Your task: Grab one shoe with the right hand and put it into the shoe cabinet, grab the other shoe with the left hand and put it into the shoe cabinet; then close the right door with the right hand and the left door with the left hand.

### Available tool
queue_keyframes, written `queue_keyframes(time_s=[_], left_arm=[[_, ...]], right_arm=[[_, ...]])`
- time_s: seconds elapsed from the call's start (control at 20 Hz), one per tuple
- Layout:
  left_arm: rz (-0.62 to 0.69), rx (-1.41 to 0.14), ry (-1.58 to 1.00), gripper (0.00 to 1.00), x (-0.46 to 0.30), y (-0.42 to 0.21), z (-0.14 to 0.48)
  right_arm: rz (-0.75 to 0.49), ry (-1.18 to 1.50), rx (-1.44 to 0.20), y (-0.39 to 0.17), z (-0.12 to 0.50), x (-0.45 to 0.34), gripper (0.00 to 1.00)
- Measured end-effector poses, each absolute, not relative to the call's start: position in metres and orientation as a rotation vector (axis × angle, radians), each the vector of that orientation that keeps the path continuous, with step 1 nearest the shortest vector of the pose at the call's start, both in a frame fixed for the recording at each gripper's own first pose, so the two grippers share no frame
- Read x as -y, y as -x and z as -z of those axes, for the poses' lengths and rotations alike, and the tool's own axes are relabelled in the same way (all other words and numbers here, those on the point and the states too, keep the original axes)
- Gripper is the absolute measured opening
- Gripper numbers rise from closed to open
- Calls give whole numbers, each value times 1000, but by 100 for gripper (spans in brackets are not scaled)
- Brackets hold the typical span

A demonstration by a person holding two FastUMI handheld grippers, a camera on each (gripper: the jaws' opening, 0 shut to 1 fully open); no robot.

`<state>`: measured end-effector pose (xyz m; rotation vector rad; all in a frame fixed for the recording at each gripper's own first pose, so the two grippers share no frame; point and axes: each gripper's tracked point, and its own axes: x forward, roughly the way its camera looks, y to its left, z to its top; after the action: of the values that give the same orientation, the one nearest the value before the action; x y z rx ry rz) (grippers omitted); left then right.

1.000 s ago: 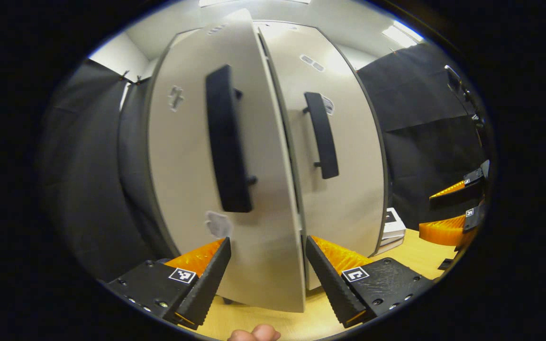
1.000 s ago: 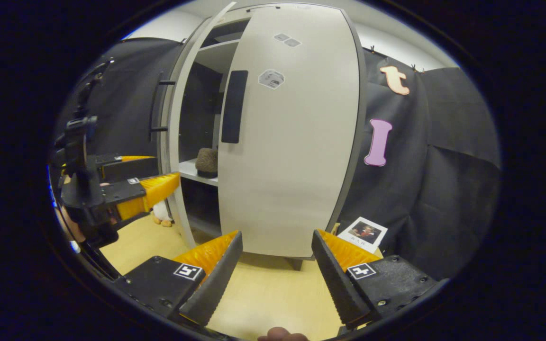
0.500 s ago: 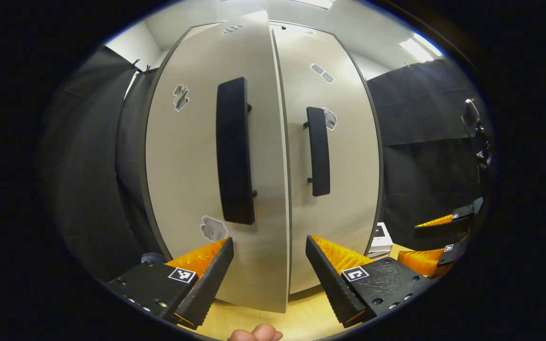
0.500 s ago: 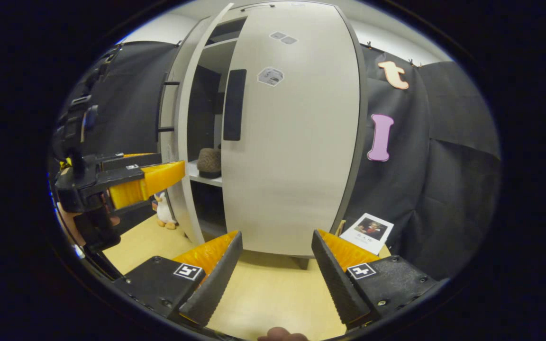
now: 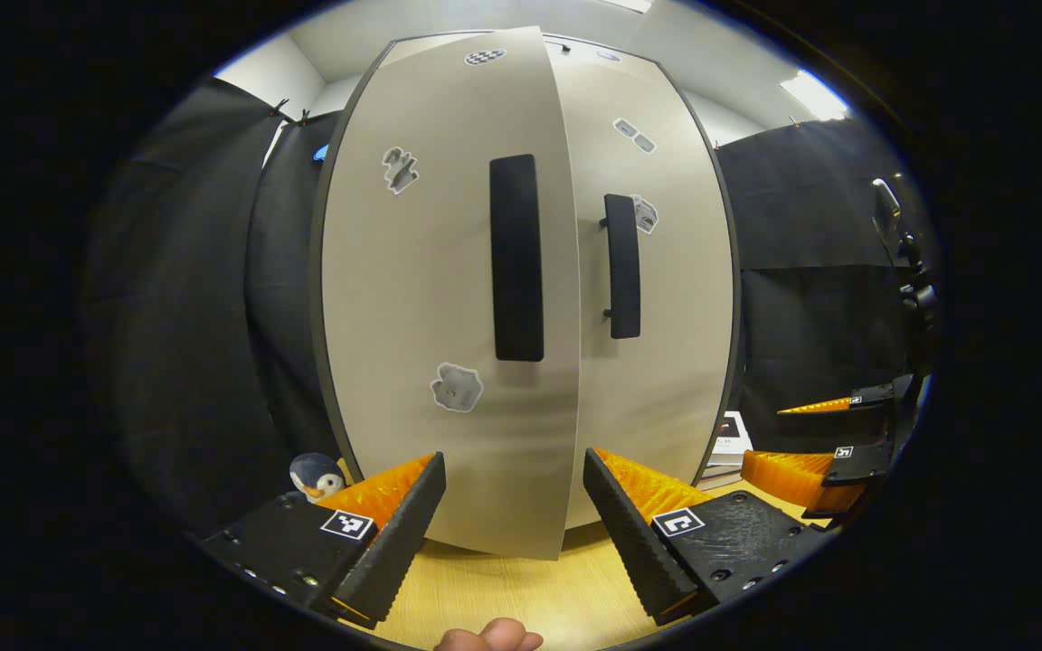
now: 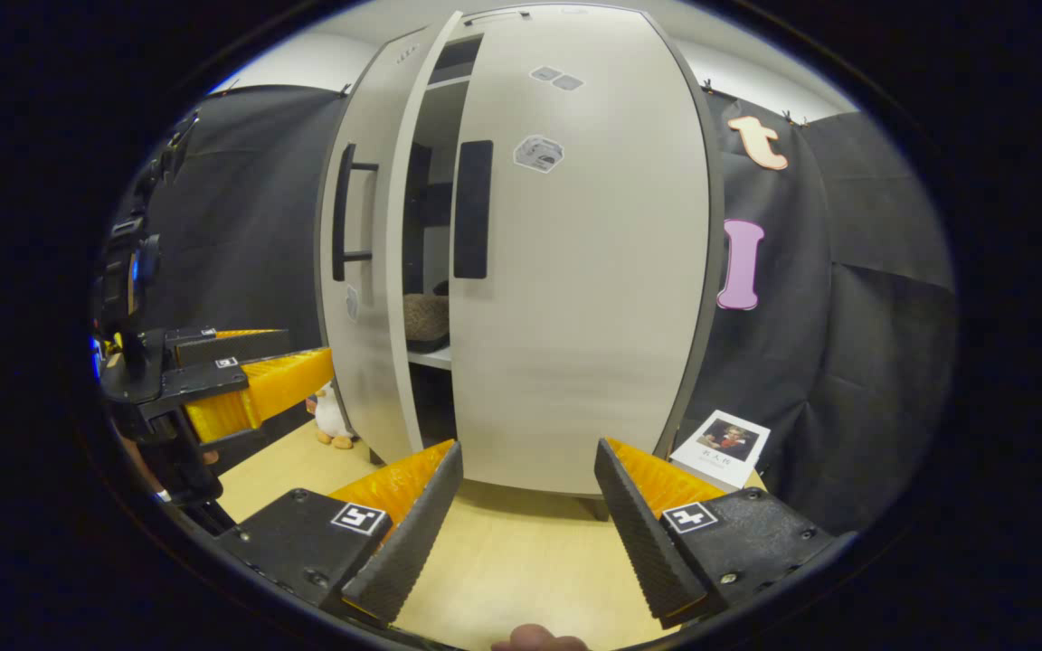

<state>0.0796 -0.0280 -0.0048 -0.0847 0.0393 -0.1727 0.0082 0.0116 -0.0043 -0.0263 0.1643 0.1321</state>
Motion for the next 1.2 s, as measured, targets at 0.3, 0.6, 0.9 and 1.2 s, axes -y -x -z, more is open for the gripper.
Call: queue_keyframes(time_s=[0.3, 0.6, 0.9, 1.2], left_arm=[[127, -42, 88, 96, 15, -63, 5], [109, -28, 96, 96, 10, -57, 0], [126, -34, 84, 96, 14, -40, 1], [120, -56, 102, 96, 8, -30, 10]], right_arm=[[-93, -20, -101, -6, -19, -8, 94], [-97, -28, -66, 1, -31, -16, 96], [-113, -26, -87, 10, -28, -24, 96], [-118, -25, -94, 21, -26, -30, 96]])
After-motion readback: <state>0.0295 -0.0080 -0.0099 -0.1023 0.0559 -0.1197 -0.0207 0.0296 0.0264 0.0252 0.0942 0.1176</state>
